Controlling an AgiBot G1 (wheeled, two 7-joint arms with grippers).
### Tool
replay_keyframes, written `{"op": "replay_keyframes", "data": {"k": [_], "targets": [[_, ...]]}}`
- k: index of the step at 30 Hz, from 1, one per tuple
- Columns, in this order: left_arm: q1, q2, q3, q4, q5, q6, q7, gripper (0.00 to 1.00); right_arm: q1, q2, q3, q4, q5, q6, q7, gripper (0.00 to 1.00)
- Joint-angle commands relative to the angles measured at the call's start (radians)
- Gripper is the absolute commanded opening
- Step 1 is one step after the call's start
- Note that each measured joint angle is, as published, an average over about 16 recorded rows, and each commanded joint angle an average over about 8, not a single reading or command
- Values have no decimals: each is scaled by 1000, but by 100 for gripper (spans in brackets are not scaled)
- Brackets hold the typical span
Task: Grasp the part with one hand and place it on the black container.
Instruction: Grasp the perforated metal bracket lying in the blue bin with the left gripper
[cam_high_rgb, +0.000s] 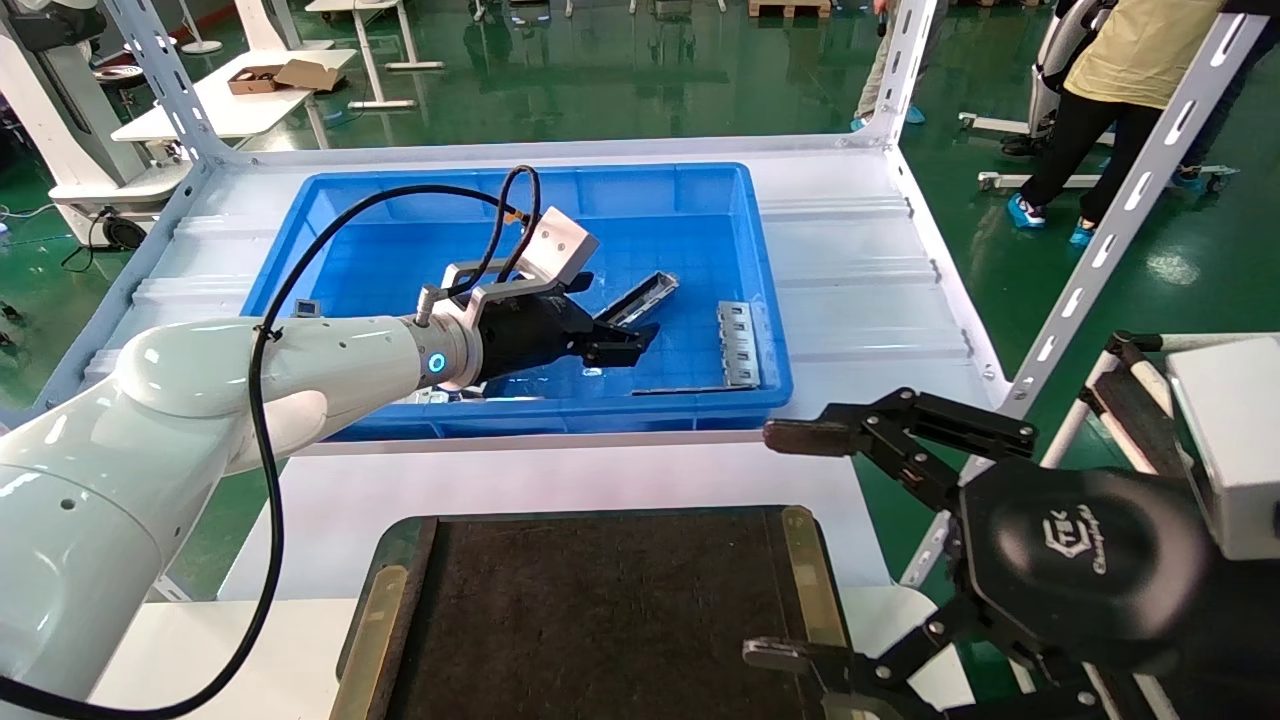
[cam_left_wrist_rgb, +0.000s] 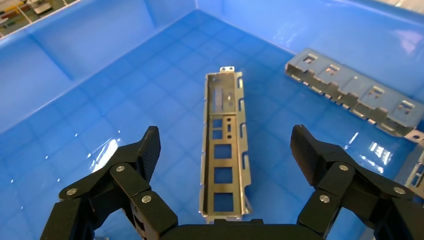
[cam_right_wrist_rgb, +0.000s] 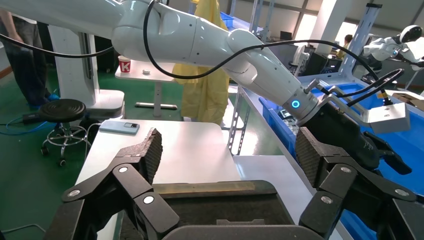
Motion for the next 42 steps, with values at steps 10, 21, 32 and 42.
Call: {"op": "replay_keyframes", "data": {"k": [10,21,32,42], "targets": [[7,-3,74,5,-57,-40,-32,0,0,0,-1,0,1,0,0,0],[8,-6,117,19,-110,-46,-29,0,0,1,-2,0,1,1,-1,0],[4,-9,143,24,-165,-34,-14,0,0,1,-2,0,2,1,-1,0],[-21,-29,125,-3,-238,53,62,0,1,1,-3,0,2,1,-1,0]]}}
